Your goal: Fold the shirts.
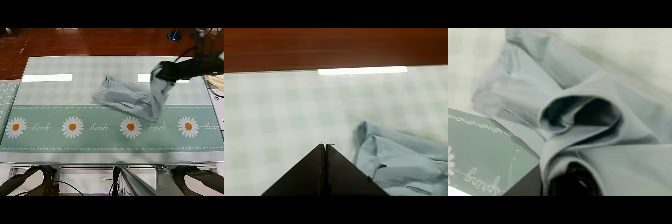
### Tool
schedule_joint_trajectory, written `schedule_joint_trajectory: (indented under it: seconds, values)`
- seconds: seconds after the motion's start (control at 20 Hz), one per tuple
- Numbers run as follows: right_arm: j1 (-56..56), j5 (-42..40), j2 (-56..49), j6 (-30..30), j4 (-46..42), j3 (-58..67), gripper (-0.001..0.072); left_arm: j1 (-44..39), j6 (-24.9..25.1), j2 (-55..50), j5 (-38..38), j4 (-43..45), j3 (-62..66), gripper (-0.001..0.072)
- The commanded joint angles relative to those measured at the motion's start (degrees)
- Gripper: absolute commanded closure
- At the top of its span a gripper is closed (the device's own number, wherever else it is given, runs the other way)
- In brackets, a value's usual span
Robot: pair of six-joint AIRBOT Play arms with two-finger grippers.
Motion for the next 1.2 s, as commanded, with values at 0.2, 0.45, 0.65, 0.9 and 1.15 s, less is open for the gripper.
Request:
schedule_joint_trajectory:
  seconds: [0.2, 0.45, 0.65, 0.9, 1.15]
  values:
    - [16.2, -30.3, -17.9, 2.4, 10.2, 0.0, 0.0681, -0.6, 0.6, 6.8, -4.2, 1.4, -2.8, 0.0686]
    - [21.0, -37.9, -24.8, 2.3, 20.4, 0.0, 0.0417, -7.3, 2.2, 6.7, -4.2, 1.4, -11.3, 0.0686]
    - [21.2, -40.3, -22.8, -5.8, 31.6, 0.0, 0.0171, -10.6, 3.3, 6.5, -1.6, 1.4, -19.1, 0.0686]
    - [12.7, -26.0, -9.4, -13.0, 30.4, 0.0, 0.0166, -13.5, 3.6, 5.0, 6.3, 1.4, -27.1, 0.0686]
    - [-3.9, -2.9, 4.2, 1.5, -3.5, 0.0, 0.0195, -17.3, 3.6, 0.1, 6.4, 1.4, -27.4, 0.0686]
